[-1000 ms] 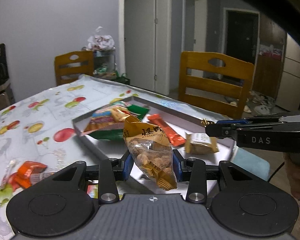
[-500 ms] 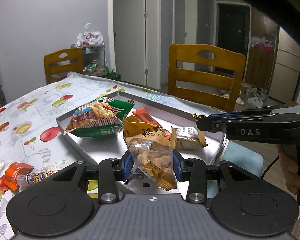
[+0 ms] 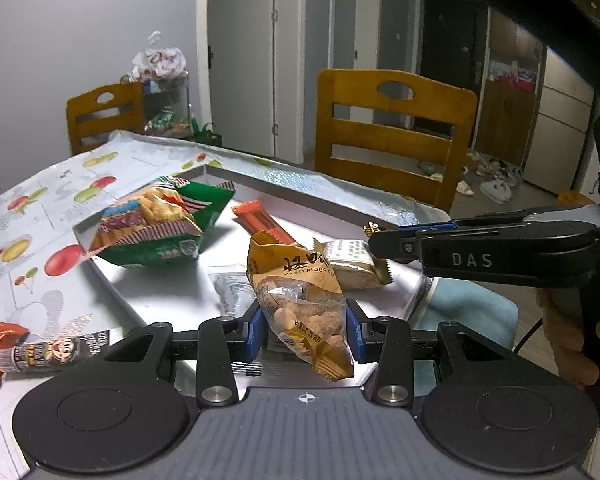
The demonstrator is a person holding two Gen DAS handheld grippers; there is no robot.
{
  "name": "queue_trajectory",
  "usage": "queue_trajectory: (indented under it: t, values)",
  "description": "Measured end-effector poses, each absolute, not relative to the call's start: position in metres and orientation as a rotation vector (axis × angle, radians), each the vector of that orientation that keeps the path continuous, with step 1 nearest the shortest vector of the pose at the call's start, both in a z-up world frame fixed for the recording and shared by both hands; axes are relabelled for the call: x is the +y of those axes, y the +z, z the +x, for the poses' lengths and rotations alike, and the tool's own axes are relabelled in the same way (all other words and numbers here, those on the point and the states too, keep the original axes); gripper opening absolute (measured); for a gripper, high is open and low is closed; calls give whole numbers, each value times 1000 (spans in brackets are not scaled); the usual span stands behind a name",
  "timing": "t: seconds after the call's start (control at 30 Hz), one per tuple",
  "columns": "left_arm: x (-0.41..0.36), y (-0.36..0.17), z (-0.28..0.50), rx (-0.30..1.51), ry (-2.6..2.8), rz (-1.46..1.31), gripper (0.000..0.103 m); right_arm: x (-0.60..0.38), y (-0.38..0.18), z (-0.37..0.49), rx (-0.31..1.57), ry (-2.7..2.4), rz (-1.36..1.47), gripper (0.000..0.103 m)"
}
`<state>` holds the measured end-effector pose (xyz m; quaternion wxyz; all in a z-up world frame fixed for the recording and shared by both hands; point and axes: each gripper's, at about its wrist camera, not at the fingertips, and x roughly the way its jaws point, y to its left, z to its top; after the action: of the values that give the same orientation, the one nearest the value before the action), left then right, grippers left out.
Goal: Organize snacks
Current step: 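Carry the peanut bag with the left gripper while the right gripper carries the chocolate over the box, then lower the peanut bag into the box and open the left gripper while the right gripper releases the chocolate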
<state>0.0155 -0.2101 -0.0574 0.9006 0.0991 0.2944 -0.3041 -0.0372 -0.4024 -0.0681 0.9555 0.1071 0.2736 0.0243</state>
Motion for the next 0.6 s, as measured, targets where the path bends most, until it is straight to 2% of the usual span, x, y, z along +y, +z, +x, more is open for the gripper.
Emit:
queue_trajectory:
  t: [0.6]
  values:
    - [-227, -66, 11, 585, -699, 233, 40, -405, -77, -32, 568, 35, 246, 23]
